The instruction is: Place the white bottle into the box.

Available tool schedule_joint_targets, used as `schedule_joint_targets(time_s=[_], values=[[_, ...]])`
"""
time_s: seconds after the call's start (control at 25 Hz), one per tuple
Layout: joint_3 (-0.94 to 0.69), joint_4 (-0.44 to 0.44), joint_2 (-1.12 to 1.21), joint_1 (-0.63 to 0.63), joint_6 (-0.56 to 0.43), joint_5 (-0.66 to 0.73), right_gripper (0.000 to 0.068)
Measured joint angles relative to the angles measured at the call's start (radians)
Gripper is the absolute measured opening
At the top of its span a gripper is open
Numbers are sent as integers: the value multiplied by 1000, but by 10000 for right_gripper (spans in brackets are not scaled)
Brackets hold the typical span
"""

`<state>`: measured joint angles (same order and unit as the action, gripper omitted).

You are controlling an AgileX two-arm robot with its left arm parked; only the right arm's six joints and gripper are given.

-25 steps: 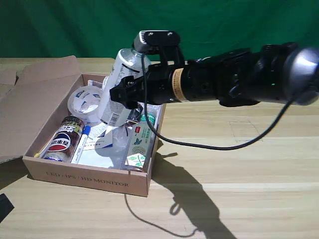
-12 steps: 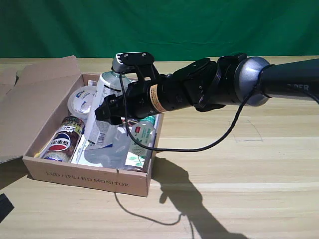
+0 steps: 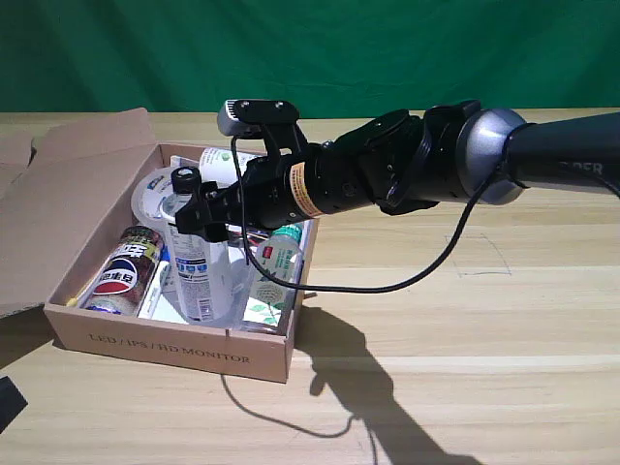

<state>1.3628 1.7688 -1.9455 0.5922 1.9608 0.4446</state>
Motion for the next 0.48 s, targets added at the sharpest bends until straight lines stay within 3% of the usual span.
schedule_joint_targets(time_s=[0.12,0.2,0.4,0.48], values=[[0,1,30,0,14,-21,671],[0,1,72,0,14,-60,627],[0,-1,226,-1,8,-149,438],[0,-4,296,-1,-34,-171,332]])
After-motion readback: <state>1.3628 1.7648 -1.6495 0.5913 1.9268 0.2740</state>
